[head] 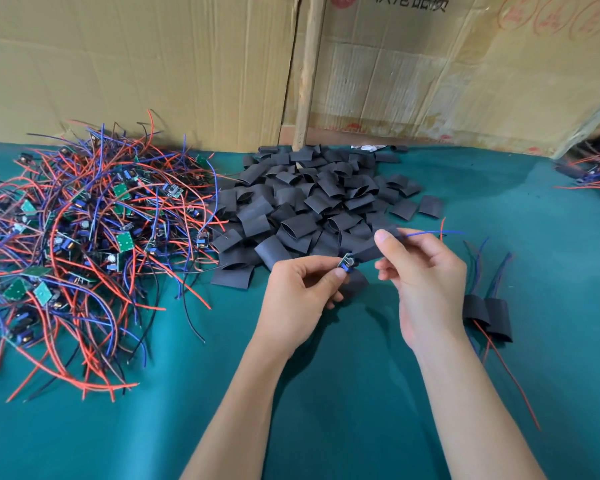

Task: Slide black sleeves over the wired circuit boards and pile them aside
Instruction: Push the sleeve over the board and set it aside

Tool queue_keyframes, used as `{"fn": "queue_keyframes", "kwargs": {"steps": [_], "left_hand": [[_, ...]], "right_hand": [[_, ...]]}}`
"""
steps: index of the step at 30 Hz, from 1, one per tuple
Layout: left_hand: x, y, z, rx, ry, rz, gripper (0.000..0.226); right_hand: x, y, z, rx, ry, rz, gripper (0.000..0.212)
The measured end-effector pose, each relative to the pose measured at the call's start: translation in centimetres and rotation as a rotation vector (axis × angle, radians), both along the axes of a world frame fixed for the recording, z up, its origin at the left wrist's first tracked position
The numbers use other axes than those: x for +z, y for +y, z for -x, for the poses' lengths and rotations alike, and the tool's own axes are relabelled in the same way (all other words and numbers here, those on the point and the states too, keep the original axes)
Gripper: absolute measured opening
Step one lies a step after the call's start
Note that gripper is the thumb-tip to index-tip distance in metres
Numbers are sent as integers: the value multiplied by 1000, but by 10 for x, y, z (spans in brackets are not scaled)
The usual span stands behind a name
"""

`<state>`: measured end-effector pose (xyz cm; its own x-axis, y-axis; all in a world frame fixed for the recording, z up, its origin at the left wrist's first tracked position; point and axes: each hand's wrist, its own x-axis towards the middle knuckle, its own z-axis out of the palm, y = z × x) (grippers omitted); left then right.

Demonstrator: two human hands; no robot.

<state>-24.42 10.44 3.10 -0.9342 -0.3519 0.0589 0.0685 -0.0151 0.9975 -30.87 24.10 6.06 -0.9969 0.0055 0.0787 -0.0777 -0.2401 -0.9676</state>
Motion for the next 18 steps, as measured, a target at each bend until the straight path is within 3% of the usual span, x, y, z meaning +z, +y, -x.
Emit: {"fn": "queue_keyframes", "kwargs": {"steps": [4,9,18], "left_hand": [[-1,-1,-3,13,-35,61,20],[-2,-6,-8,30,9,31,9],[0,-4,-8,13,28,-40,16]], "right_hand": [[-1,2,-1,34,-77,61,11],[-6,-4,-7,5,10,-114,9],[2,-6,-11,114,-178,-11,8]]}}
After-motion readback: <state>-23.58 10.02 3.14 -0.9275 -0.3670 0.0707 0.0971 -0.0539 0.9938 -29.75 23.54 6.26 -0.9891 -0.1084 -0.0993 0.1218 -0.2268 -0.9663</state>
